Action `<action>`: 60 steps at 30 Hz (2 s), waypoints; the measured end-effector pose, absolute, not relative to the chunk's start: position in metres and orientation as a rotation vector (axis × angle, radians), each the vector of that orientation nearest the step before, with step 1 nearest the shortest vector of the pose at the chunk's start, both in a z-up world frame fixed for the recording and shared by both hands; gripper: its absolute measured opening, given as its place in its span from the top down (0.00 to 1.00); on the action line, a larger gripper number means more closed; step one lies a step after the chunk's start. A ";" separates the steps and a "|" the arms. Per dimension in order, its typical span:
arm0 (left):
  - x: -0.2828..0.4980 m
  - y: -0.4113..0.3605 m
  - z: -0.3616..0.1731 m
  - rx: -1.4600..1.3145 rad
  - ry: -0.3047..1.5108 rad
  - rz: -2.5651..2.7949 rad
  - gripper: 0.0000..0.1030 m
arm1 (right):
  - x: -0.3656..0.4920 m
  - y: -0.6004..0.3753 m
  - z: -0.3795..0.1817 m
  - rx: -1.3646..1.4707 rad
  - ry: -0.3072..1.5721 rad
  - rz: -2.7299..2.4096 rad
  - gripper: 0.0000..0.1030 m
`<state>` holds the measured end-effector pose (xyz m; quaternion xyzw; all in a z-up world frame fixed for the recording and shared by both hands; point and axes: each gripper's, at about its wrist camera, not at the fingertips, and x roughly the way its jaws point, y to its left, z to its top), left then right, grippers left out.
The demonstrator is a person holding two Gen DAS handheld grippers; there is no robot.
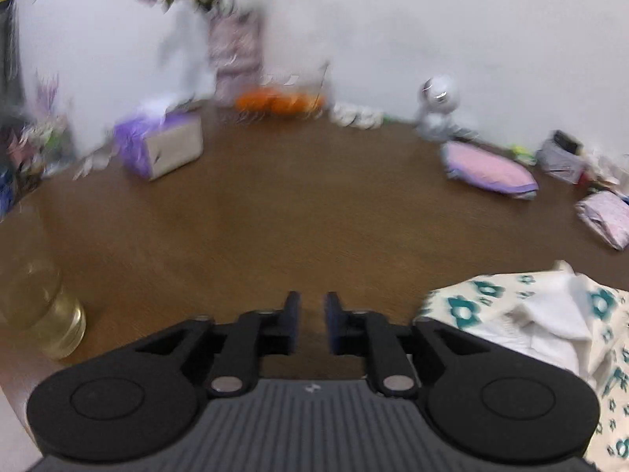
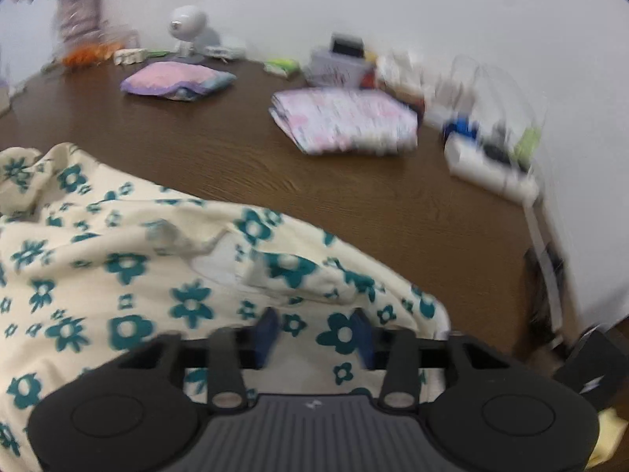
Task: Fold clothes
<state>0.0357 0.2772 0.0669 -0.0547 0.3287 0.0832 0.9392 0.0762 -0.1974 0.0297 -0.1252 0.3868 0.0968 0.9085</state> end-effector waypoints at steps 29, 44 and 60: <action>0.115 0.107 0.040 0.473 0.698 -0.155 0.25 | -0.054 -0.167 -0.007 -0.111 0.770 0.378 0.59; 0.156 0.190 0.035 0.091 0.738 0.224 0.98 | -0.061 -0.172 -0.010 -0.111 0.741 0.392 0.58; 0.016 0.148 0.077 0.170 0.709 0.011 0.26 | -0.061 -0.170 -0.009 -0.118 0.741 0.385 0.57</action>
